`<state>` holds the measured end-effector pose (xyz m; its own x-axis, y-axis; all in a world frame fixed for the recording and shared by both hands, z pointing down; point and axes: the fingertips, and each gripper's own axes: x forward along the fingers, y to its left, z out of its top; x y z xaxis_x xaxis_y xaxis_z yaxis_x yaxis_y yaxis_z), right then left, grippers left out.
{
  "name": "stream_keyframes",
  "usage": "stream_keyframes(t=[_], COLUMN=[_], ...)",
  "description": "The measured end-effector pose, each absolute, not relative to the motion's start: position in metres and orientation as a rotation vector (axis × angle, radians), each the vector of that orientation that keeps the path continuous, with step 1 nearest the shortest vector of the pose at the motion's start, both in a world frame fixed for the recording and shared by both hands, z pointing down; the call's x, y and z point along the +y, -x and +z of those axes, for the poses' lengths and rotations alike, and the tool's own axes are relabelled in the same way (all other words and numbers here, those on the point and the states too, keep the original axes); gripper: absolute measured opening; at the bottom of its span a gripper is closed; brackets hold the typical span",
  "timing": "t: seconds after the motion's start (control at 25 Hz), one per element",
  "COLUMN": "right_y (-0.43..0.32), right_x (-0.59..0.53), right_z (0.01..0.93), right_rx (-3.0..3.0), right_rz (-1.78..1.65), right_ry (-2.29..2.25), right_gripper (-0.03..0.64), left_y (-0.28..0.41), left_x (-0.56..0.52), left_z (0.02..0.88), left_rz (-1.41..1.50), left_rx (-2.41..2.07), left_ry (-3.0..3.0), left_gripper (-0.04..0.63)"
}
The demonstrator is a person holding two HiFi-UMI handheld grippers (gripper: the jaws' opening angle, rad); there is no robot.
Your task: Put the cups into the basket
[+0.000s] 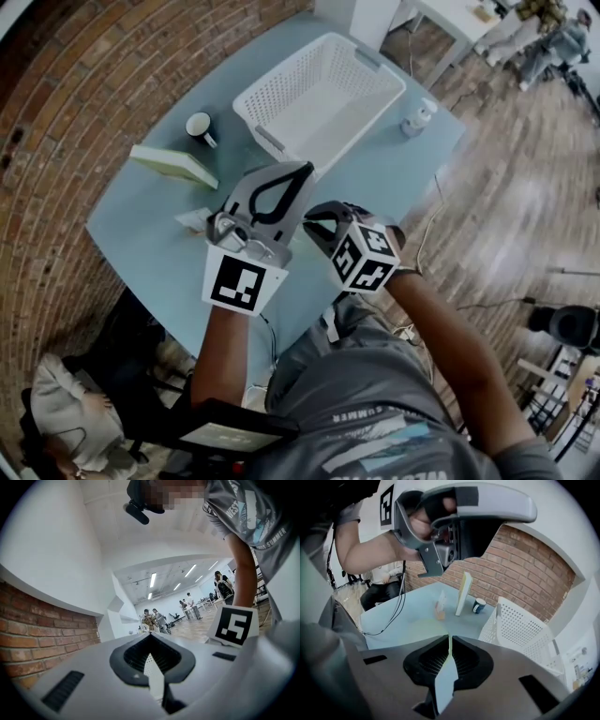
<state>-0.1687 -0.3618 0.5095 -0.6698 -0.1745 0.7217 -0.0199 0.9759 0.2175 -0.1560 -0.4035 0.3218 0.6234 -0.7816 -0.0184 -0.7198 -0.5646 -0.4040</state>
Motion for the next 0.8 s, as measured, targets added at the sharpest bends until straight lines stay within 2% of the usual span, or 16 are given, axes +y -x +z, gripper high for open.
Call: stream_keyframes(t=[0.48,0.8], right_y=[0.165,0.156], right_x=[-0.4,-0.446], right_z=[0.393,0.356], right_rx=[-2.426,-2.474], right_rz=[-0.377,-0.401], right_ry=[-0.195,-0.264], right_gripper=[0.032,0.032], left_y=[0.157,0.162], left_x=[-0.423,-0.438], left_z=[0.283,0.275], left_rz=[-0.248,-0.276], left_rx=[1.227,1.246], left_ry=[2.382,2.349], left_gripper=[0.0,0.0])
